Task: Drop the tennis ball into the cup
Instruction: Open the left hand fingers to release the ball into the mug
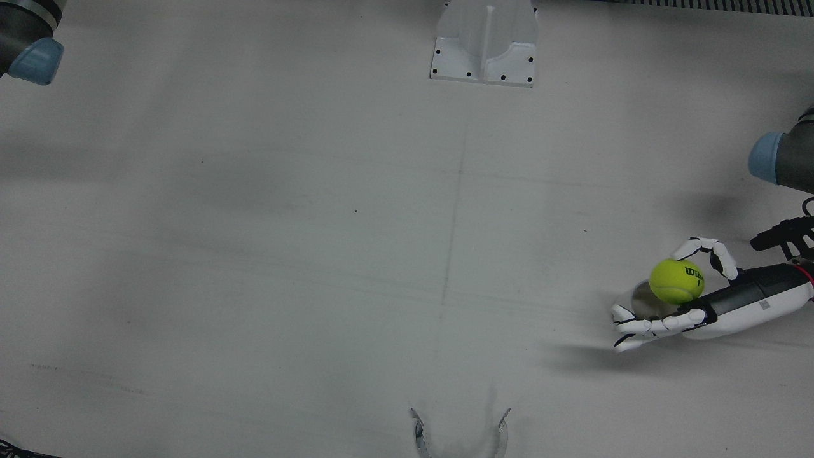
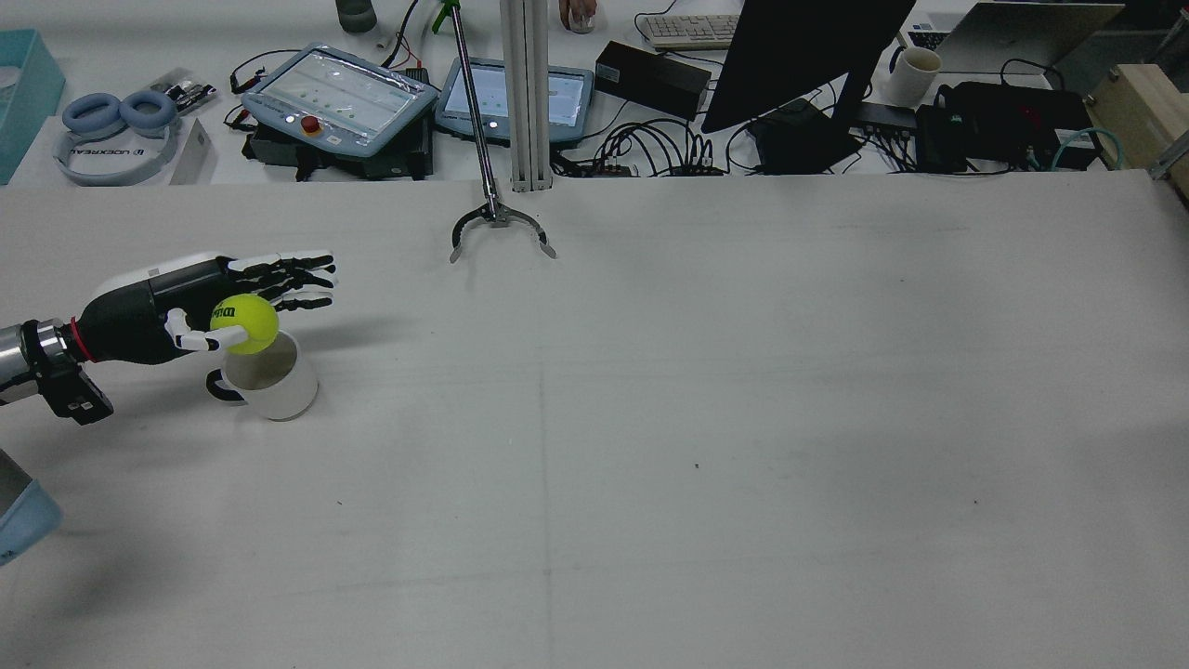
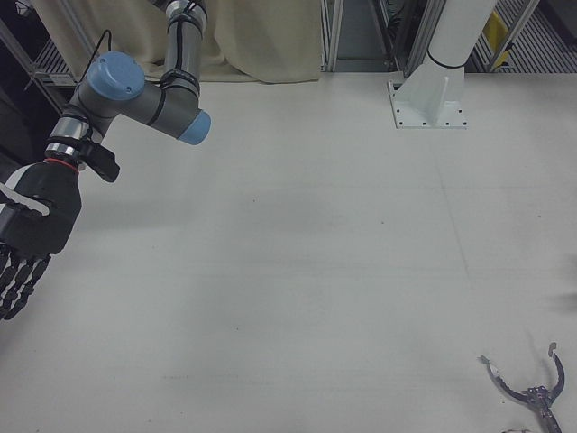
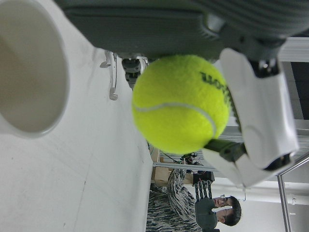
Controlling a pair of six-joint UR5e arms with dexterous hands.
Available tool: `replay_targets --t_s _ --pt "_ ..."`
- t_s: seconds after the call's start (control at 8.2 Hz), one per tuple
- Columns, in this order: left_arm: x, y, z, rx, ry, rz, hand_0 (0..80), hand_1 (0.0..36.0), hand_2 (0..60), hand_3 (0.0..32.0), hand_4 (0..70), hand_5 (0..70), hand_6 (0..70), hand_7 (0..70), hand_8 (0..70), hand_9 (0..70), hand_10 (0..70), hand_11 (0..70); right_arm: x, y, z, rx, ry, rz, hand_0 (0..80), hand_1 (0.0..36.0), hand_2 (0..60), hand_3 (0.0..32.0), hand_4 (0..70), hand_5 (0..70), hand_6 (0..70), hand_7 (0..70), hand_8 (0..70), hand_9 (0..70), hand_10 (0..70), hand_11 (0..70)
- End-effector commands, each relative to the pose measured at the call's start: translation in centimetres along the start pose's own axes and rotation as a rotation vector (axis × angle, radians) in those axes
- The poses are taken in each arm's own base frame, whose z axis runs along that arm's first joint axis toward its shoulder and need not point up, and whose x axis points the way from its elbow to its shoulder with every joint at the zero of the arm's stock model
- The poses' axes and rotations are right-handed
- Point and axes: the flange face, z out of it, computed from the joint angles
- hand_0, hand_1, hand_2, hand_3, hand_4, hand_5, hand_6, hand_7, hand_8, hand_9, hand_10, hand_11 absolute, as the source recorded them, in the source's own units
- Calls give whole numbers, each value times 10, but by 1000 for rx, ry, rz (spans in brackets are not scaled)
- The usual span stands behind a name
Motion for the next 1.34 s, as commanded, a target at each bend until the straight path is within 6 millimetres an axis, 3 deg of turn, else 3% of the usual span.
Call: replay_targets --t_s 0.0,0.12,0.24,0.37,0.49,0.61,0.73,0.85,1.22 --pt "0 0 0 -1 1 1 539 360 600 0 89 69 31 275 2 41 43 94 0 0 0 0 0 0 0 0 0 0 0 0 0 0 0 0 0 0" --pt "-1 0 1 -5 0 1 548 360 600 0 69 94 113 162 16 18 39 91 0 0 0 0 0 0 0 0 0 0 0 0 0 0 0 0 0 0" --pt "0 0 0 -4 1 3 548 360 600 0 27 98 109 121 15 10 34 83 0 0 0 -1 0 0 0 0 0 0 0 0 0 0 0 0 0 0" --pt "0 0 0 -4 1 3 530 360 600 2 3 74 21 115 0 9 25 69 0 0 0 0 0 0 0 0 0 0 0 0 0 0 0 0 0 0" --pt "0 0 0 -6 2 4 445 307 600 56 0 37 6 81 0 2 7 32 1 0 0 1 1 0 0 0 0 0 0 0 0 0 0 0 0 0" --pt "0 0 0 -6 2 4 140 199 600 100 0 7 0 56 0 0 0 2 0 0 0 -1 0 0 0 0 0 0 0 0 0 0 0 0 0 0" --pt "1 0 0 -5 3 6 67 80 361 124 15 0 0 43 0 0 0 0 0 0 0 -1 0 0 0 0 0 0 0 0 0 0 0 0 0 0" --pt "1 0 0 -5 3 6 209 0 44 128 91 0 0 31 0 0 0 0 0 -1 0 0 0 0 0 0 0 0 0 0 0 0 0 0 0 0" --pt "-1 -5 -3 6 1 4 295 23 100 128 95 1 0 31 0 0 0 0 0 -1 0 1 0 0 0 0 0 0 0 0 0 0 0 0 0 0"
